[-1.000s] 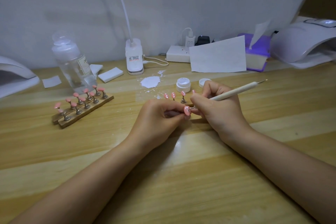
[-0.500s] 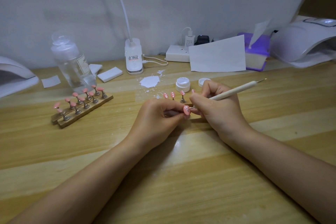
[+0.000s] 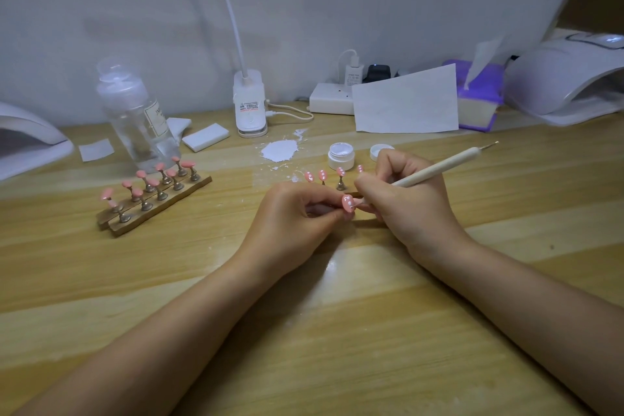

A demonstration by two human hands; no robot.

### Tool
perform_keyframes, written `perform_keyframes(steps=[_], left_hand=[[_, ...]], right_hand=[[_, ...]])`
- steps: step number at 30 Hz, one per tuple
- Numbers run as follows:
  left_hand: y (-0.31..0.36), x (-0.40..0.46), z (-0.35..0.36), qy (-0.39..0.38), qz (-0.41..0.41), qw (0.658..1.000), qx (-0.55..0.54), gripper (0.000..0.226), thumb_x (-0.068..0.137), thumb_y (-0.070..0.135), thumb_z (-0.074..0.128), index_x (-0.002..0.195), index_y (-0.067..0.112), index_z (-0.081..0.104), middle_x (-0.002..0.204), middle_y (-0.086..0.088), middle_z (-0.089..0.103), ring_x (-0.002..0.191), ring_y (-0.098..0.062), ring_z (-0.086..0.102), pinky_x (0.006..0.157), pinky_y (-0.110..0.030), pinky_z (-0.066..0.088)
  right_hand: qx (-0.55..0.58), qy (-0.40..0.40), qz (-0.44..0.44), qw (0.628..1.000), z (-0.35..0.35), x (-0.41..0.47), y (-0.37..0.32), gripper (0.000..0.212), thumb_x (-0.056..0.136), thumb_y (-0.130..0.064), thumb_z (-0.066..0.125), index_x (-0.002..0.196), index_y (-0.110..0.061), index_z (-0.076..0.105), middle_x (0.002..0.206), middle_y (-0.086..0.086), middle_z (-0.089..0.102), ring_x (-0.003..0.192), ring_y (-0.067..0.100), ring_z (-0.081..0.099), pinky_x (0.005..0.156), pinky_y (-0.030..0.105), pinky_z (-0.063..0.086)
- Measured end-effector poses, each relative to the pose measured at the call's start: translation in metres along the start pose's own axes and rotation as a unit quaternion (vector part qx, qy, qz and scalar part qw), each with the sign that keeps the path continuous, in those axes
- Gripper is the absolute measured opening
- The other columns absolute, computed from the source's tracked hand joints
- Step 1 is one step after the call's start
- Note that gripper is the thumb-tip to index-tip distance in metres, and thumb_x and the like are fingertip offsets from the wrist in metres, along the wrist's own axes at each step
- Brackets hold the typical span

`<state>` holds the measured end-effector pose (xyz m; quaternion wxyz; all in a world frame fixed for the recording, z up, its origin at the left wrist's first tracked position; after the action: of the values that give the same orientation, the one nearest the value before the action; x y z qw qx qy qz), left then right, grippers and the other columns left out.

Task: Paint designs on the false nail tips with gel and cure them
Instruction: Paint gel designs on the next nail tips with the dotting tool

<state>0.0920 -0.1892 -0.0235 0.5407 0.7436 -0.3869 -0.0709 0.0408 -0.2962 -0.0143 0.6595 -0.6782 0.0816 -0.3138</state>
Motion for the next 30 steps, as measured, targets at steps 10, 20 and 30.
perform_keyframes(steps=[10,20,30], left_hand=[[-0.0004,-0.0002,-0.0013,0.006,0.000,1.000,0.002,0.025,0.073,-0.002,0.072,0.081,0.022,0.072,0.080,0.002,0.073,0.073,-0.004,0.066,0.081,-0.036,0.054],[-0.0020,0.0001,0.0006,0.001,-0.005,1.000,-0.003,0.017,0.074,-0.002,0.071,0.081,0.013,0.073,0.081,0.001,0.073,0.074,0.001,0.065,0.081,-0.029,0.054],[-0.0024,0.0001,0.0000,0.004,-0.006,1.000,0.009,0.016,0.074,-0.004,0.070,0.080,0.011,0.074,0.083,0.008,0.071,0.072,0.002,0.064,0.081,-0.032,0.054]], right_hand=[[-0.023,0.002,-0.005,1.000,-0.0016,0.0009,0.0006,0.043,0.072,0.010,0.056,0.046,-0.014,0.032,0.039,-0.012,0.032,0.042,0.006,0.038,0.057,0.030,0.041],[-0.016,-0.004,-0.006,1.000,-0.0001,0.0002,-0.0001,0.043,0.075,0.010,0.055,0.048,-0.013,0.031,0.038,-0.013,0.032,0.036,0.001,0.041,0.055,0.028,0.045],[-0.010,-0.007,-0.008,1.000,0.0017,-0.0013,-0.0025,0.042,0.074,0.013,0.053,0.049,-0.011,0.030,0.035,-0.012,0.033,0.032,0.000,0.041,0.053,0.025,0.047]])
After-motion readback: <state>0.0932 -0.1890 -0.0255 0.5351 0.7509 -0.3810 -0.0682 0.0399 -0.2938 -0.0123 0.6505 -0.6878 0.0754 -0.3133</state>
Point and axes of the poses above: each hand's wrist, its own x-axis towards the middle knuckle, its own z-axis out of the palm, y = z × x, the point moved 10 cm from there along x, towards the middle knuckle
